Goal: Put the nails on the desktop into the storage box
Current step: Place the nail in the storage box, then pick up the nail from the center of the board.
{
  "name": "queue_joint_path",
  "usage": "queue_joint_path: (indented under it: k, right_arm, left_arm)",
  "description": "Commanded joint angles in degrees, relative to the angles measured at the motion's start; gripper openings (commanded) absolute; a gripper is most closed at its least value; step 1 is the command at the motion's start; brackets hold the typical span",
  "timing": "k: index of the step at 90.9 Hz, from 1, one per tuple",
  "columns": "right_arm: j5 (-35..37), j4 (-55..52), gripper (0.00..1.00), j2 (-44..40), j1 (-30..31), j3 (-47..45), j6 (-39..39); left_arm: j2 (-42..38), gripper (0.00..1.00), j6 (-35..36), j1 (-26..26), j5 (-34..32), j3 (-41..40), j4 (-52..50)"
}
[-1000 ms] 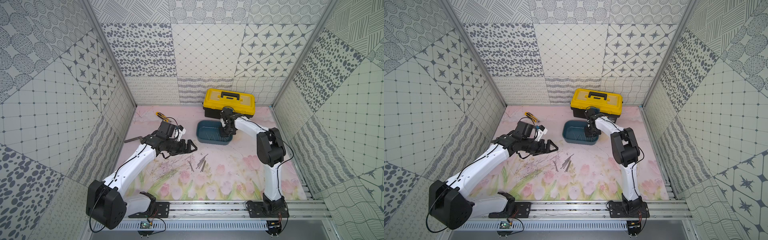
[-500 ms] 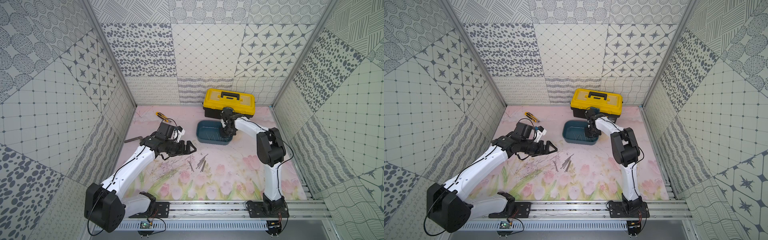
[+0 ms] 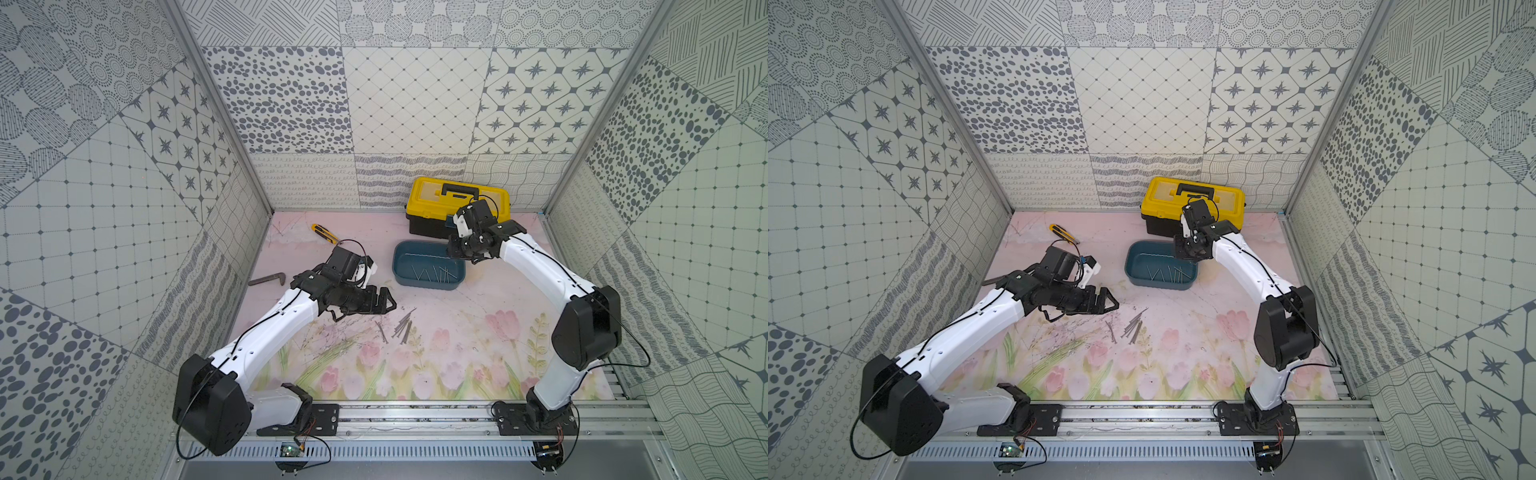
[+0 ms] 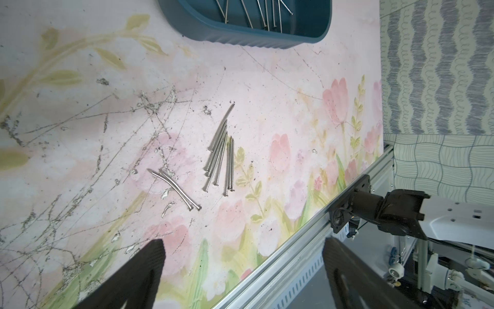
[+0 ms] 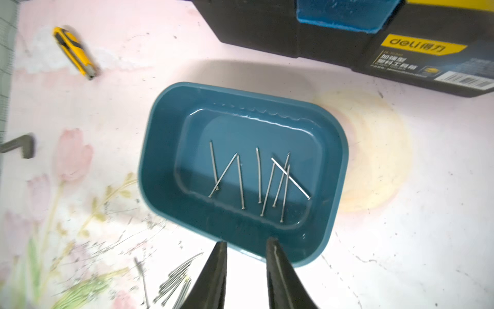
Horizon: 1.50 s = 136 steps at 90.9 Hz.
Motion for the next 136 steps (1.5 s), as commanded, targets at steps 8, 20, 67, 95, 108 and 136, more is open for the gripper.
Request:
queue_joint_path:
  k: [8,20,67,95,108,136]
  right_arm:
    - [-6.79,-0.17,0.32,-7.26,-0.14,-7.02,6.19]
    - [-9.07,-0.19,0.32,-13.80,-0.10,-9.98,8.71]
    - [-12.81,4.76,0.38,-28.78,-1.13,-15.06,15.00]
    - [-12.86,6.54,0.44,-35.41,-1.97,-20.85,17.56]
    - [-13.44,6.83,0.44,-36.16,-2.28,-22.17,18.34]
    - [-14.81,7.31,0.45,-34.43,-2.29,-22.11,18.55]
  left_arm:
    - [8.73,0.96,8.79,-8.26,-14.50,5.39,-4.57]
    - [14.43,0.92,10.91,-11.26,-19.27,8.71,-4.82]
    - [34.04,0.71,18.45,-17.84,-28.39,21.90,-4.43]
    - [39.52,0.55,18.88,-18.05,-27.80,22.06,-3.26]
    - [40.80,0.53,18.86,-18.04,-28.13,22.37,-2.54]
    - [45.02,0.48,19.08,-18.07,-28.46,27.96,-3.35]
